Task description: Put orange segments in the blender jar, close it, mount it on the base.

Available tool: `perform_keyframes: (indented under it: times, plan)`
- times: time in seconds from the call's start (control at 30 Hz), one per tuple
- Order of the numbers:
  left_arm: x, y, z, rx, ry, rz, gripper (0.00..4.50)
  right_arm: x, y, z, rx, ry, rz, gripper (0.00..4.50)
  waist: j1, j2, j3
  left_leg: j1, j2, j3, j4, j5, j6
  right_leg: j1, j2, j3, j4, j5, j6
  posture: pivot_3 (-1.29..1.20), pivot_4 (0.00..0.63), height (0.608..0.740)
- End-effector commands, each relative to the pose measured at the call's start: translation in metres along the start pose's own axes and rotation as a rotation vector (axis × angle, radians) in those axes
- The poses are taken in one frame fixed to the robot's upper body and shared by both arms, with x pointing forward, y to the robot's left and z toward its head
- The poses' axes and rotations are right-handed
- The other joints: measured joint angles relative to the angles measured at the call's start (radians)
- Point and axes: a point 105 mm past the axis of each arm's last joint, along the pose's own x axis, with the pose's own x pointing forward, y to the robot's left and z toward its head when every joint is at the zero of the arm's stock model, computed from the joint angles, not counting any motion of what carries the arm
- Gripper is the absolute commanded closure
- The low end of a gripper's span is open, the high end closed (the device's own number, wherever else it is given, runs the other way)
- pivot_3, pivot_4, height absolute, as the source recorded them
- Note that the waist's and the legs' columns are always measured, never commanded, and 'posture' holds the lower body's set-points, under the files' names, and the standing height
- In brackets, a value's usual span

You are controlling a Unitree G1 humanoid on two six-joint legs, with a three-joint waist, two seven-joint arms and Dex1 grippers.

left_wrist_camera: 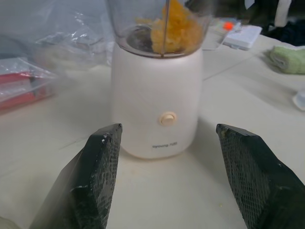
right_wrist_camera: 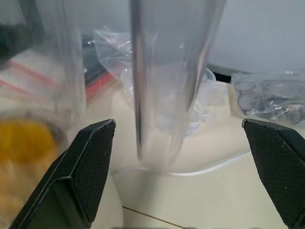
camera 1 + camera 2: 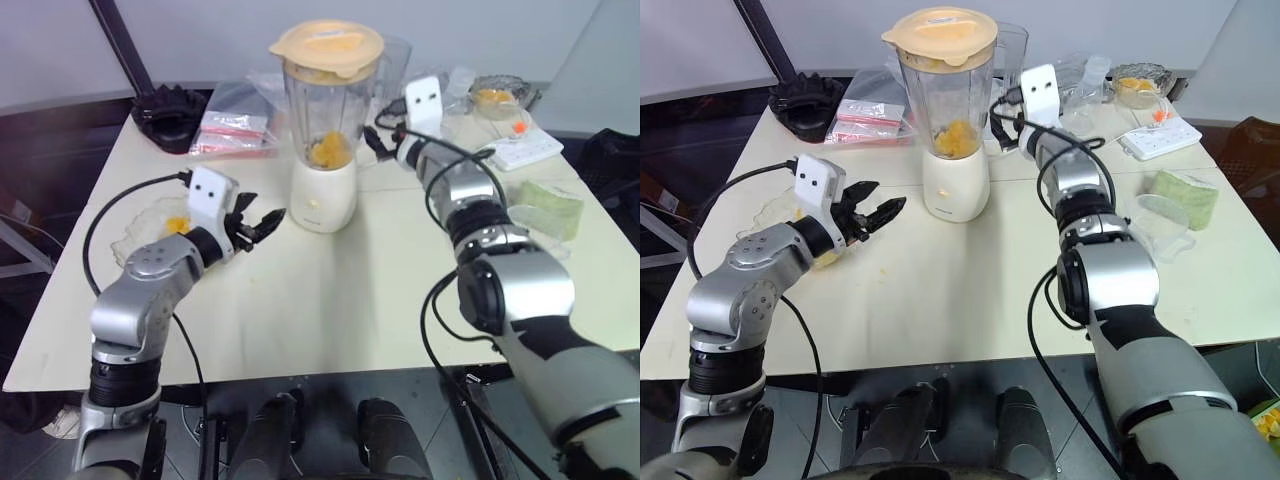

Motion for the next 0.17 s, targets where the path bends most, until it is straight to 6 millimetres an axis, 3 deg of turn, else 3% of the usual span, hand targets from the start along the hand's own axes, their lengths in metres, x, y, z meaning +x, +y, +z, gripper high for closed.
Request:
perform_keyframes:
  times: [0.03, 0.17]
  plan:
    - [-0.002, -0.003, 0.000, 0.017, -0.019, -0.007, 1.22, -0.021, 0.004, 0.017, 0.007, -0.124, 0.037, 0.10, 0.005, 0.000, 0.000, 0.000, 0.000, -0.001, 0.000, 0.000, 0.000, 0.000, 0.000, 0.000, 0.000, 0.000, 0.000, 0.00, 0.150, 0.740]
    - [-0.001, -0.005, -0.006, 0.011, -0.005, -0.014, 1.22, -0.076, 0.021, -0.004, 0.059, -0.114, 0.058, 0.10, 0.009, 0.000, 0.000, 0.000, 0.000, -0.002, 0.000, 0.000, 0.000, 0.000, 0.000, 0.000, 0.001, 0.000, 0.000, 0.00, 0.150, 0.740]
